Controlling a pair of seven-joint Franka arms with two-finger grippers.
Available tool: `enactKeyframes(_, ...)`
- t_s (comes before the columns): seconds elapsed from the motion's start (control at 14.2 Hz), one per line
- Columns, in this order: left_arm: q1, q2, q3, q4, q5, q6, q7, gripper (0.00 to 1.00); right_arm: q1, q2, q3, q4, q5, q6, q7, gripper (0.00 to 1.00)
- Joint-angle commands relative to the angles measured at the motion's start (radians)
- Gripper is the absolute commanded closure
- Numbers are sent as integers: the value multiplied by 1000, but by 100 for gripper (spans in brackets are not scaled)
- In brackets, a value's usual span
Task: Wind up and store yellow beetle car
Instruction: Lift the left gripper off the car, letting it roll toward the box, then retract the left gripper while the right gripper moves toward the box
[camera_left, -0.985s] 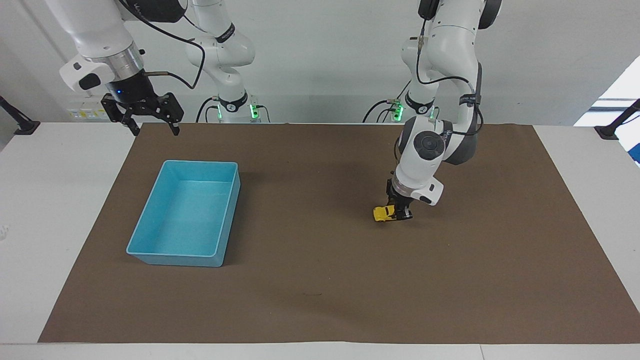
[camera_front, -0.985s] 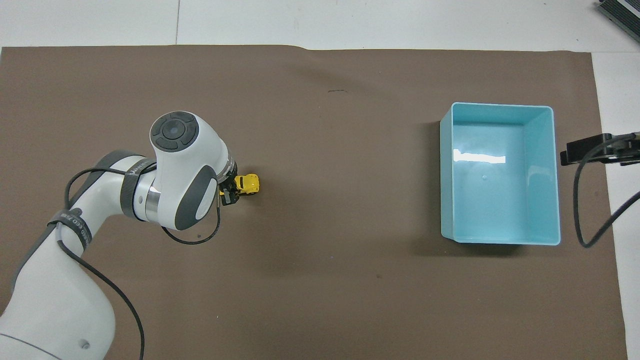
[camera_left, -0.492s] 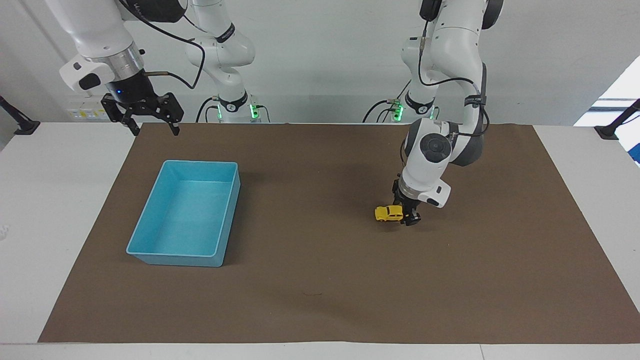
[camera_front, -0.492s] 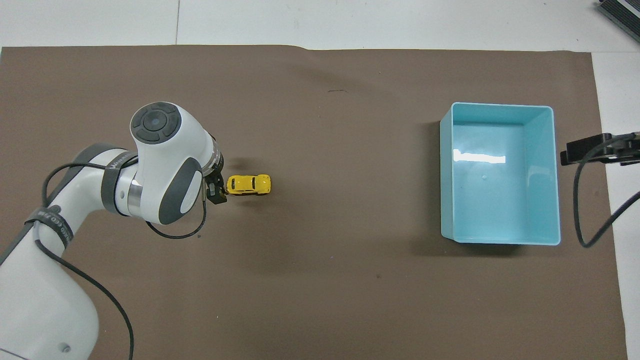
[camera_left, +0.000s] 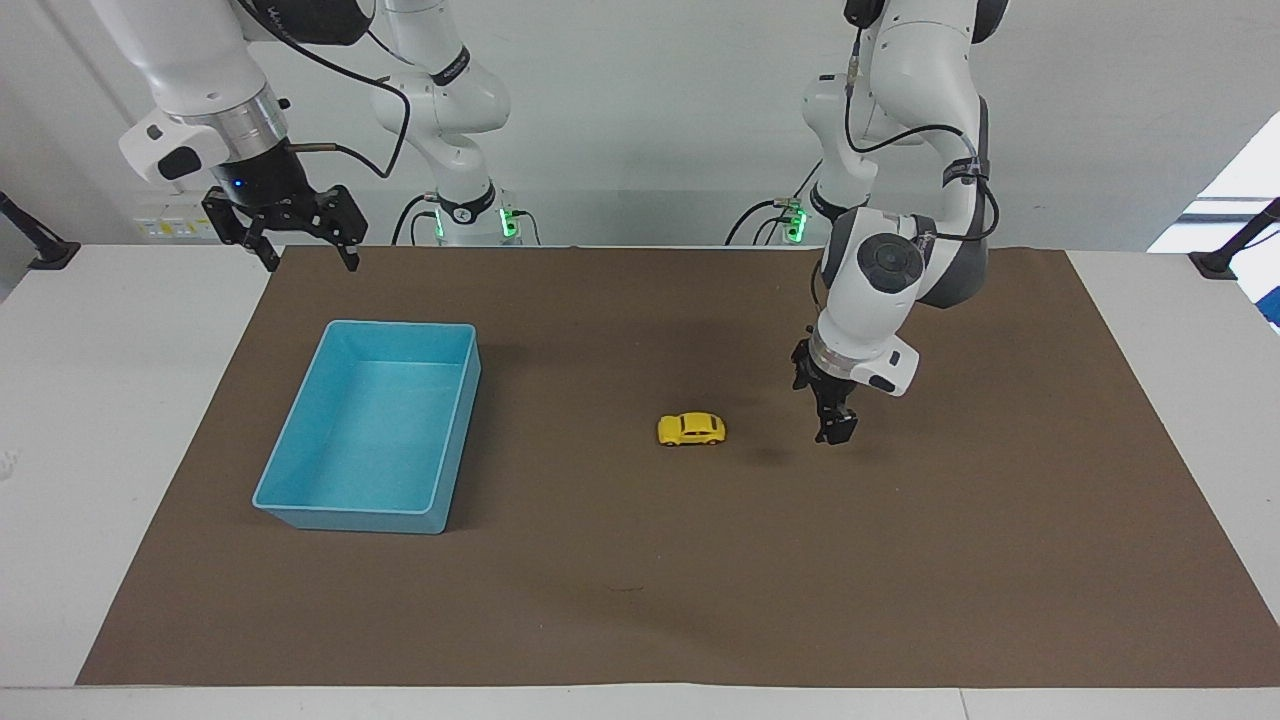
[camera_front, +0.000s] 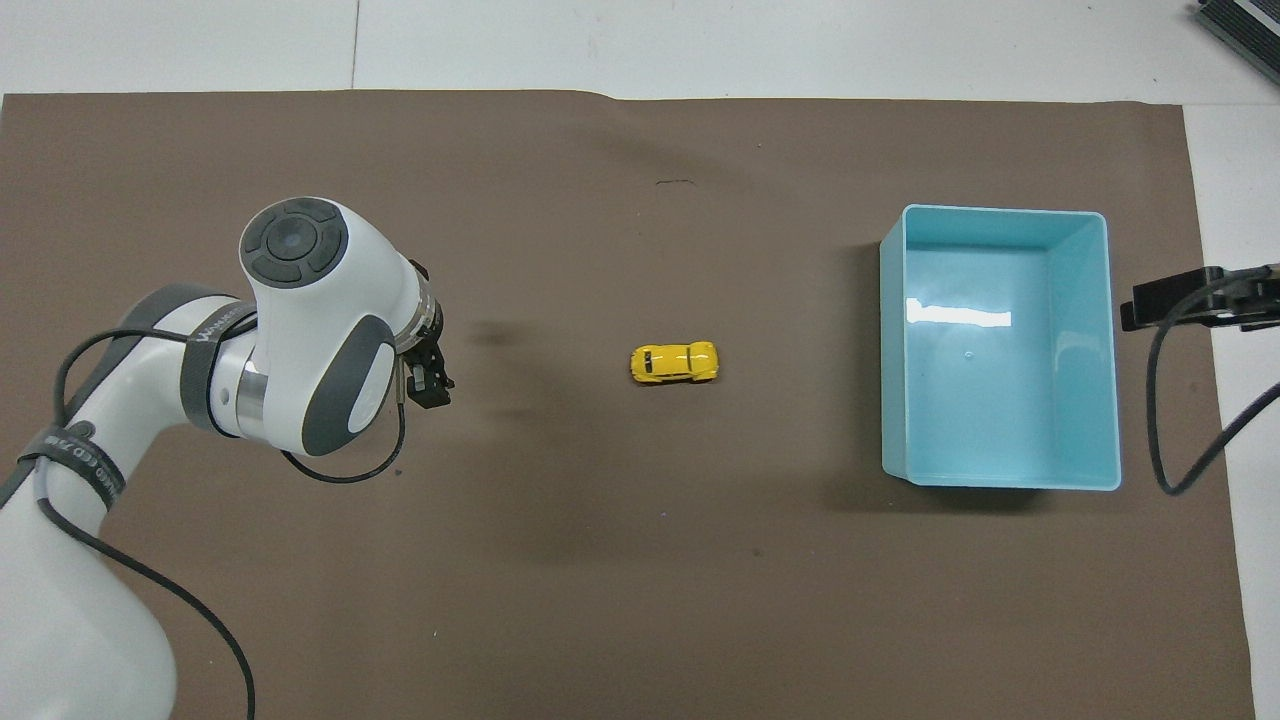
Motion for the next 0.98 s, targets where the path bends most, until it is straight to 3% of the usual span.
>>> enactKeyframes(0.0,4,-15,1,20,17,-19,31,0,-10,-10,5,-1,3,-8,14,0)
enactKeyframes(0.42,14,-29,1,63,17,-19,143,0,-10,-10,7,-2,3,-8,14,0)
enactKeyframes(0.91,73,-159,2,61,12,-69,431,0,-9,-10,16,-2,3,-11,14,0)
